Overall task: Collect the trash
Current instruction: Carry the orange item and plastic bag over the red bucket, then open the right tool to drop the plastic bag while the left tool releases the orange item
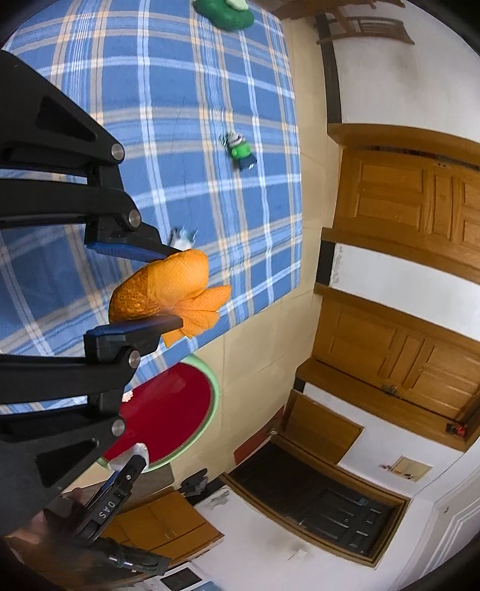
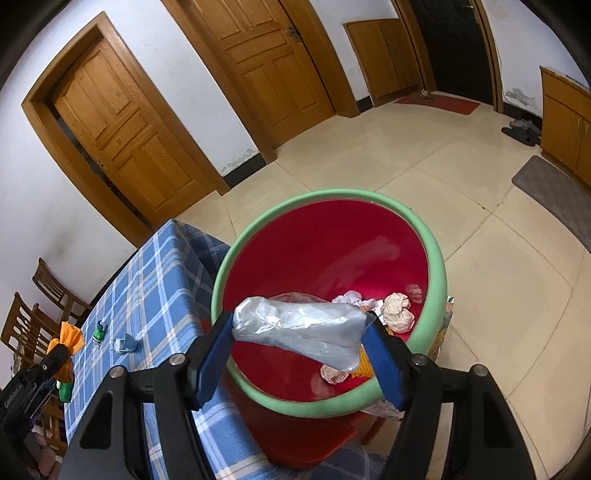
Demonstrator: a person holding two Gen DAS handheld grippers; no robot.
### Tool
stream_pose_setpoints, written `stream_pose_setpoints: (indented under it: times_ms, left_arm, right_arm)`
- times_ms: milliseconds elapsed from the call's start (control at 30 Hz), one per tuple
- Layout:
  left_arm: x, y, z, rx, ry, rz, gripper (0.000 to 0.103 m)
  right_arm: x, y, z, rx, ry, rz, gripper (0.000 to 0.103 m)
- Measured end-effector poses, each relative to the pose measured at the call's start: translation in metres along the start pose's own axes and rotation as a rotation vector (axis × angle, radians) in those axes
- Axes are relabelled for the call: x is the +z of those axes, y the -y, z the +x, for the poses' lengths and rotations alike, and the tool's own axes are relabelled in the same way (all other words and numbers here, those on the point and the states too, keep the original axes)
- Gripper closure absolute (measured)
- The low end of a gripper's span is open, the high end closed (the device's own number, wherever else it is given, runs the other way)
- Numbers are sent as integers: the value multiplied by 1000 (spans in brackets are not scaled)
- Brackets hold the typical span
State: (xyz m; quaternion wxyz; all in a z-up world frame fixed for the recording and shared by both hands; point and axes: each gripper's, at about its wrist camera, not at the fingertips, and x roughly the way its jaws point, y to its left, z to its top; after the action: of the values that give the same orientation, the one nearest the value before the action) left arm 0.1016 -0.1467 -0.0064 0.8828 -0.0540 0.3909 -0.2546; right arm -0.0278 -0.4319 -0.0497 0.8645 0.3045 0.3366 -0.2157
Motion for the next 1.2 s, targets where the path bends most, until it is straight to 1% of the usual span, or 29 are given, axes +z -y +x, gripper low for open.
stream_pose_setpoints:
  times_ms: [167,333,533,600,733,1133,1200]
  left_arm:
    - [-2,13,7,-7,-21,27,75]
    - [-4,26,14,-18,-39,54,75]
    - [-6,43,25,-37,-73,89,75]
    - [-7,50,28,-43,-79,105,75]
    - [-10,68,35,-64,-98,148,75]
    - [-22,118,76,-144,-200,256,75]
    - [-23,124,82,-147,-214,268,73]
  right_arm:
    - [1,7,-2,11,9,17,25]
    - [3,12,-8,17,22,26,24]
    - [9,21,-21,5,61,34,21]
    - [11,25,-25,5,74,45,19]
    - [14,33,-29,4,85,65,18]
    - [21,55,-35,-2,102,112,18]
    - [22,57,-34,-2,100,116,17]
